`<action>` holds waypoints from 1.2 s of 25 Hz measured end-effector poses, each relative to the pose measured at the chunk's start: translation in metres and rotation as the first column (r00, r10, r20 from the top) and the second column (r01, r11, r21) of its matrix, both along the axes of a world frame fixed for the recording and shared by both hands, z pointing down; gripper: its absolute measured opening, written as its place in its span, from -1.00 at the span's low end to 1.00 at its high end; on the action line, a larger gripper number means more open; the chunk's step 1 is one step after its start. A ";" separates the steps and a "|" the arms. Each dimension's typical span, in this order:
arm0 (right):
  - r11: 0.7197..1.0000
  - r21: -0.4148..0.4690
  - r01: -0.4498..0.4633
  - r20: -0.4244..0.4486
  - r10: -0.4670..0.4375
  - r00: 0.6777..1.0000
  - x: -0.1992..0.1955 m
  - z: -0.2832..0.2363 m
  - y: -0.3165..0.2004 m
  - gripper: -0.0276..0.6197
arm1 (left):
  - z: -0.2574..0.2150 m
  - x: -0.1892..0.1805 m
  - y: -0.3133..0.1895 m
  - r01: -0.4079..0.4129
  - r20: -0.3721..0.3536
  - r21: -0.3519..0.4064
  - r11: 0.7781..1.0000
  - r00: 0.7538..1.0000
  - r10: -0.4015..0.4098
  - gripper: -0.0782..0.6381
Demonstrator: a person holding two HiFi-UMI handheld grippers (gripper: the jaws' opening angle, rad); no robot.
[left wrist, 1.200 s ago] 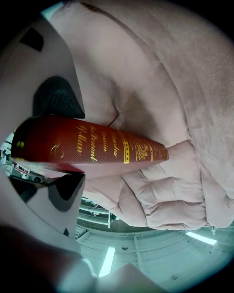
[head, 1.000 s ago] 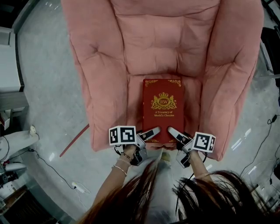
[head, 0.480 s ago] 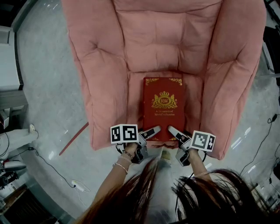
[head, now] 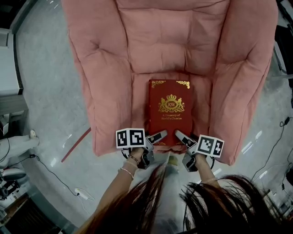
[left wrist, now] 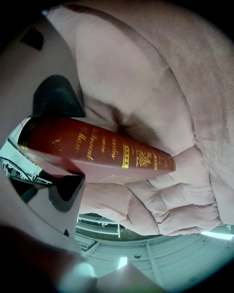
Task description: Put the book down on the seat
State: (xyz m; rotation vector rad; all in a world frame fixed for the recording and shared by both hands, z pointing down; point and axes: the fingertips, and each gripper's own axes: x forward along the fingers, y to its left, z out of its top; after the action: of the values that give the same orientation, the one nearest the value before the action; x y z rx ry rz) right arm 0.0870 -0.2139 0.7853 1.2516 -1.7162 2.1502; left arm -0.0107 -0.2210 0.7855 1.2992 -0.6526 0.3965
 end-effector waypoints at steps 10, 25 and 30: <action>0.999 -0.027 -0.033 -0.038 0.032 0.999 0.004 0.007 0.008 0.26 | 0.005 -0.005 0.000 0.018 0.058 0.013 1.000 0.998 -0.018 0.28; 0.996 -0.033 -0.078 -0.030 0.077 0.997 0.014 -0.005 0.027 0.26 | -0.003 -0.014 0.013 -0.006 0.098 0.022 1.000 0.995 0.004 0.28; 0.996 -0.030 -0.087 -0.023 0.087 0.996 0.017 -0.010 0.033 0.26 | -0.007 -0.018 0.026 -0.008 0.098 0.012 1.000 0.995 0.007 0.28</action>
State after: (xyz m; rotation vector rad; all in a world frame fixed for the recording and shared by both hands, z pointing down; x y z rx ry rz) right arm 0.1040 -0.1806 0.7753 1.3603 -1.6425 2.1936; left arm -0.0287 -0.1946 0.7790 1.3005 -0.7342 0.4652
